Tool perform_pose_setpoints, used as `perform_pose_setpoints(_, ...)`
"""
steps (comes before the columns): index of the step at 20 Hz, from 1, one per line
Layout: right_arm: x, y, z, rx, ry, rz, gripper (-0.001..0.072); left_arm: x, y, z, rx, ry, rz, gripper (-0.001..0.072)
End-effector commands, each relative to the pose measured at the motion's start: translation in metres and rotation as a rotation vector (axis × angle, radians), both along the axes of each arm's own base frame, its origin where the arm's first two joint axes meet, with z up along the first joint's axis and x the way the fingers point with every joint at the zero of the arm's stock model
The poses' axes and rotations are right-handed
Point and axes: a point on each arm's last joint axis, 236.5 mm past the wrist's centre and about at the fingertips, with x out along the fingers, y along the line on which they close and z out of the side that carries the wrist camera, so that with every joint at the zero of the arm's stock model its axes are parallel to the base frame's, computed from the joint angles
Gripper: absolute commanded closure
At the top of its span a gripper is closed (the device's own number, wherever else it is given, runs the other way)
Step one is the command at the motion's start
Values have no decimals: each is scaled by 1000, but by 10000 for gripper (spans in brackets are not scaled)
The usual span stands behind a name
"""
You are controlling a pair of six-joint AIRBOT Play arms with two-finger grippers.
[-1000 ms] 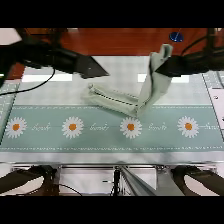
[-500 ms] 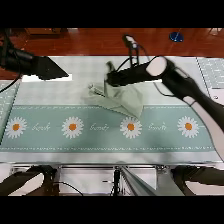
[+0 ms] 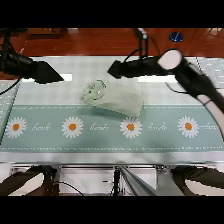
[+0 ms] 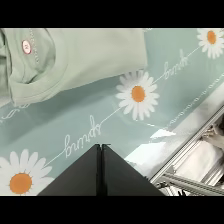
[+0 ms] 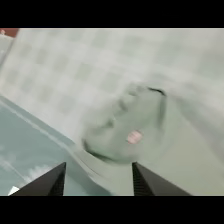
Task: Fold the shirts.
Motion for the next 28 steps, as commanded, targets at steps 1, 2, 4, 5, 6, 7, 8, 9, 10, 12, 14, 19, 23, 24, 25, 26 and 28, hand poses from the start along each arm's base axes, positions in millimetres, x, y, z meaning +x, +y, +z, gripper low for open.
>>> perform_pose_setpoints(1,-25,-166,-22,-496,103,-113,238,0,9,-21,43,37,20,686)
perform_pose_setpoints(2,-38,-225,-33,-656,190,-179,244,-1,12,-30,57,57,22,683)
perform_pose_setpoints(4,-64,-287,-56,-733,351,-250,242,-4,22,-50,110,96,33,572)
perform_pose_setpoints(5,-75,-289,-74,-635,427,-271,213,-6,27,-60,137,117,38,436)
perform_pose_setpoints(6,-80,-274,-89,-478,480,-279,132,-8,31,-69,157,138,41,288)
perform_pose_setpoints(7,-79,-249,-100,-280,503,-284,114,-10,36,-79,178,161,43,187)
perform_pose_setpoints(8,-72,-229,-108,-119,500,-306,113,-12,40,-88,199,183,46,180)
perform_pose_setpoints(9,-63,-215,-116,4,489,-353,113,-13,45,-96,221,201,48,180)
perform_pose_setpoints(10,-56,-206,-127,89,485,-412,113,-14,48,-102,237,219,56,180)
perform_pose_setpoints(12,-53,-187,-149,204,519,-458,114,-13,52,-108,255,234,60,180)
perform_pose_setpoints(14,-57,-153,-165,262,564,-389,114,-13,52,-108,255,234,60,180)
perform_pose_setpoints(19,-54,-84,-197,353,671,-390,208,-13,52,-108,255,234,60,180)
perform_pose_setpoints(23,-45,-60,-191,424,685,-374,687,-13,52,-108,254,234,60,180)
perform_pose_setpoints(24,-40,-59,-179,438,663,-341,684,-13,52,-108,254,234,60,180)
perform_pose_setpoints(25,-36,-58,-159,458,626,-288,685,-13,52,-108,254,234,60,180)
perform_pose_setpoints(26,-32,-60,-137,478,595,-247,685,-13,52,-108,254,234,60,181)
perform_pose_setpoints(28,-30,-76,-87,490,511,-180,685,-13,52,-108,254,234,60,180)
